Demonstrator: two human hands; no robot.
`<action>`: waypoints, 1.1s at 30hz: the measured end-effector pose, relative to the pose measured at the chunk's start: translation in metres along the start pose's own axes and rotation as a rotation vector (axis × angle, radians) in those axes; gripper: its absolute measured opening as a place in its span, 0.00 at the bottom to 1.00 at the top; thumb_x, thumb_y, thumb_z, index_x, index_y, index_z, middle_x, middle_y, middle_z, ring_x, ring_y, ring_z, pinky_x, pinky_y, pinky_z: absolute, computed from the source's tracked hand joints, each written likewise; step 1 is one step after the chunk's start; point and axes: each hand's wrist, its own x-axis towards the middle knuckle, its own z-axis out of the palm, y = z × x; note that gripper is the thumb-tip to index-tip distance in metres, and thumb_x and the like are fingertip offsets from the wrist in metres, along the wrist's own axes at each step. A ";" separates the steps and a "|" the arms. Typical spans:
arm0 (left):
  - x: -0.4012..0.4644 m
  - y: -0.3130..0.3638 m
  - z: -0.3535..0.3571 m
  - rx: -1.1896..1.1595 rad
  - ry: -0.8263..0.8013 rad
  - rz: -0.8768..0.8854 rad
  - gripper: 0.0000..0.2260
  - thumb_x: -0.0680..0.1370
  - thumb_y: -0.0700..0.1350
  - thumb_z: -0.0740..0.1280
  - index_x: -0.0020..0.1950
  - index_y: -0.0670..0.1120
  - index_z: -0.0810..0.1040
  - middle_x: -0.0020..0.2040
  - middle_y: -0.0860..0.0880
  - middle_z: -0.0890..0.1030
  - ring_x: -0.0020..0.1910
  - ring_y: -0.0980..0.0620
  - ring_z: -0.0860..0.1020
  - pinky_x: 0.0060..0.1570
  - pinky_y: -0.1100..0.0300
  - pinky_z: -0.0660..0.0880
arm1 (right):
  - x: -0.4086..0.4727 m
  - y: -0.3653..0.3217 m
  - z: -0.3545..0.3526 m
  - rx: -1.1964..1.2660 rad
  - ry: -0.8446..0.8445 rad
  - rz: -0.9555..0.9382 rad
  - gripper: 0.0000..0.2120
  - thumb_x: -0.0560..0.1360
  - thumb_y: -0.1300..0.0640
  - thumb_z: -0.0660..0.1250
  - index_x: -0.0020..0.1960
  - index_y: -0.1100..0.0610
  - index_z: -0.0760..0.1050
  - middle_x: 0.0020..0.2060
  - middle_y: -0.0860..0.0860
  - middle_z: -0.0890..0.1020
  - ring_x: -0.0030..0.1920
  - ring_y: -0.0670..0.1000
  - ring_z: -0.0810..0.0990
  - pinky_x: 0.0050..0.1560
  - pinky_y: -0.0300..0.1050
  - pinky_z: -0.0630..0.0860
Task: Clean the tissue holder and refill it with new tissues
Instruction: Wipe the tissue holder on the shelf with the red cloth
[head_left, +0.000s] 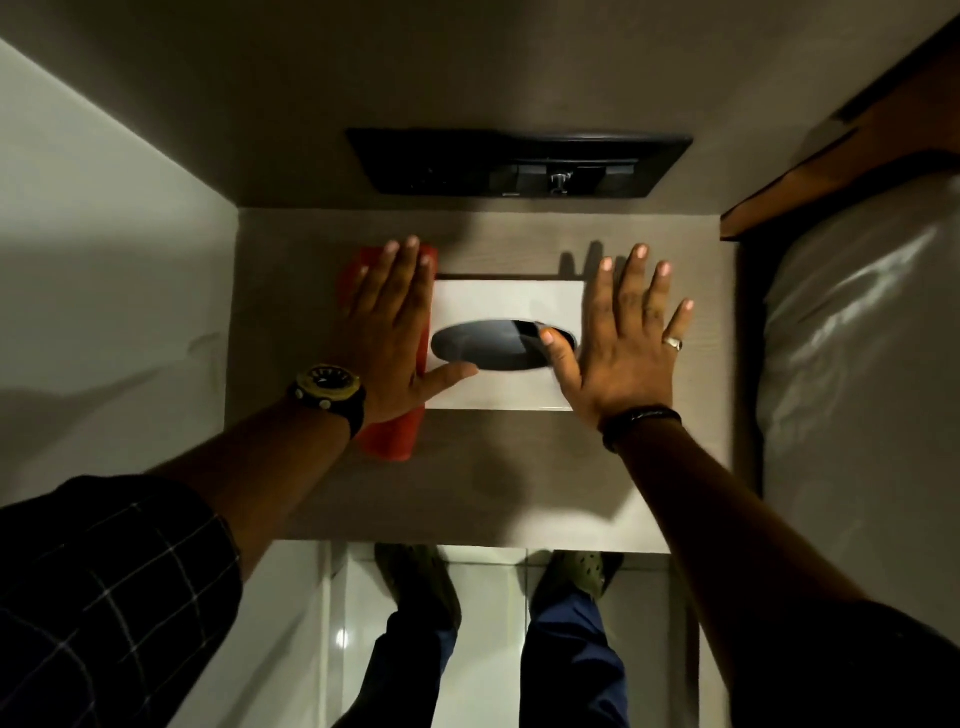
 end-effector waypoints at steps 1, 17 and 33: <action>0.000 0.000 0.000 -0.027 -0.004 -0.028 0.48 0.71 0.74 0.47 0.78 0.40 0.43 0.79 0.40 0.45 0.77 0.42 0.41 0.75 0.44 0.42 | 0.000 0.000 0.001 0.003 0.005 0.000 0.41 0.75 0.30 0.42 0.78 0.54 0.39 0.78 0.60 0.44 0.77 0.64 0.42 0.73 0.70 0.44; 0.013 0.039 0.000 -0.036 0.088 0.282 0.59 0.63 0.82 0.48 0.76 0.36 0.51 0.78 0.36 0.52 0.78 0.39 0.48 0.75 0.42 0.49 | 0.002 0.005 0.007 0.097 0.034 -0.018 0.34 0.78 0.36 0.40 0.78 0.52 0.41 0.79 0.58 0.45 0.78 0.62 0.42 0.73 0.70 0.46; 0.012 0.017 0.007 -0.194 0.065 -0.223 0.54 0.66 0.78 0.47 0.77 0.39 0.45 0.79 0.37 0.46 0.78 0.39 0.44 0.75 0.43 0.44 | 0.001 0.003 0.009 0.131 0.072 -0.008 0.36 0.77 0.36 0.42 0.78 0.56 0.44 0.78 0.60 0.46 0.78 0.63 0.44 0.75 0.65 0.46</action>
